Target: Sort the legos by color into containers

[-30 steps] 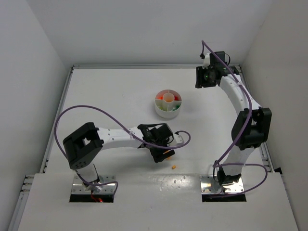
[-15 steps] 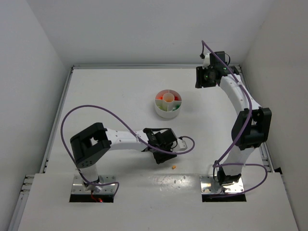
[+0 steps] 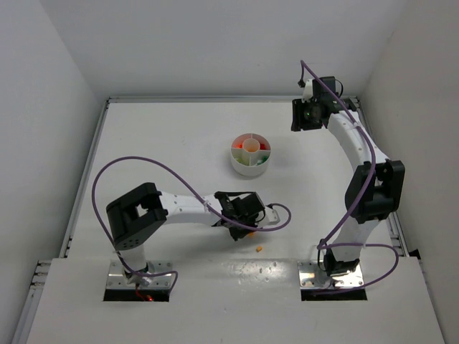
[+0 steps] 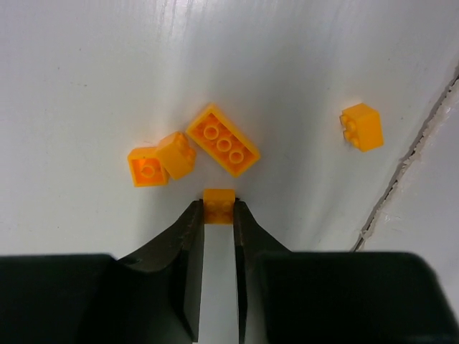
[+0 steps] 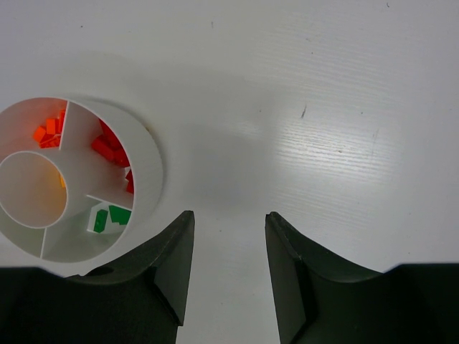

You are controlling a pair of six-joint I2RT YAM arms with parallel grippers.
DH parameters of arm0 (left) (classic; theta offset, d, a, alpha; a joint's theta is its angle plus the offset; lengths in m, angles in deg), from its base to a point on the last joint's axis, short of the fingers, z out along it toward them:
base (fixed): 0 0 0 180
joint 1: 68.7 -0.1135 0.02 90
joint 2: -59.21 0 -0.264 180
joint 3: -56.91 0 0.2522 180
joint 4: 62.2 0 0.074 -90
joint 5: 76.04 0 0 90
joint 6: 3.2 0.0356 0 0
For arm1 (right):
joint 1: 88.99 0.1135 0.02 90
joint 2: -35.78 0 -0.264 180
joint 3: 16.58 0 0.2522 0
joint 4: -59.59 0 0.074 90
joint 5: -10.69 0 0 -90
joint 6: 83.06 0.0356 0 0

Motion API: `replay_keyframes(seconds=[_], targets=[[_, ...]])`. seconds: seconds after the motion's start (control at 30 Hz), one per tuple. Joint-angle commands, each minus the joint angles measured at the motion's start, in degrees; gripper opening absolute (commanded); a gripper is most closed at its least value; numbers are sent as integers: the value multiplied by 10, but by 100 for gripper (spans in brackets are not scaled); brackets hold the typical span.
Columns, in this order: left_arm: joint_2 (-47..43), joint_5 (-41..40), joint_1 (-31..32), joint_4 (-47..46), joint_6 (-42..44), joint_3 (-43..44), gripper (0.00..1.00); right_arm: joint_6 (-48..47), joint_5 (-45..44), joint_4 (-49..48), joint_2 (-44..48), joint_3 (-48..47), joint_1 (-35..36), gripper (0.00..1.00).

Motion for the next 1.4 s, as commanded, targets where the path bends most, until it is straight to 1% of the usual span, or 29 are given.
replay_keyframes(seconds=[0.0,0.03,0.13,0.2,0.33,0.37,0.4,0.47,0.5,0.53,0.57,0.6,0.63,0.73,0.83,0.9,1.03,1.1,1.2,1.3,1.37], targets=[[-20,0,-10,4,20,14,10,-1,8,-9,11,-10,-1,45],[-31,9,-17,10,32,20,9,-1,8,-9,11,-10,-1,45],[-75,72,-53,32,45,55,3,-1,2,-9,11,-10,4,45],[-96,119,-78,40,45,94,3,-1,2,-9,11,-15,9,45],[-124,138,-111,55,38,186,1,-1,2,-9,11,-15,9,45],[-119,129,-129,55,31,207,1,-1,2,-9,11,-15,9,45],[-112,112,-140,55,31,248,1,-1,2,-9,11,-15,9,45],[-89,104,-165,55,13,289,1,-1,8,-9,11,-15,9,45],[-58,104,-191,55,5,331,1,-1,8,-9,11,-15,9,45],[-42,112,-218,61,-9,351,1,-1,13,-9,6,-15,9,45],[-26,112,-218,61,-19,368,1,-1,18,-2,6,-15,9,45],[-10,118,-238,61,-27,385,3,-1,18,-2,6,-15,9,45],[19,123,-246,61,-32,415,3,-1,24,-2,6,-21,9,47],[58,128,-271,61,-56,458,3,-1,37,4,0,-26,9,57],[104,128,-278,76,-63,498,3,-6,43,4,0,-26,9,62],[119,128,-285,82,-68,503,3,-6,43,4,0,-26,9,65],[165,128,-295,88,-68,530,4,-12,49,9,-5,-37,9,65],[177,128,-295,96,-68,548,4,-12,55,9,-11,-43,9,65],[185,128,-295,103,-63,548,5,-23,75,15,-11,-43,9,65],[197,121,-301,109,-63,548,8,-46,107,21,-11,-43,9,65],[197,115,-307,115,-63,548,15,-57,122,27,-3,-30,9,65]])
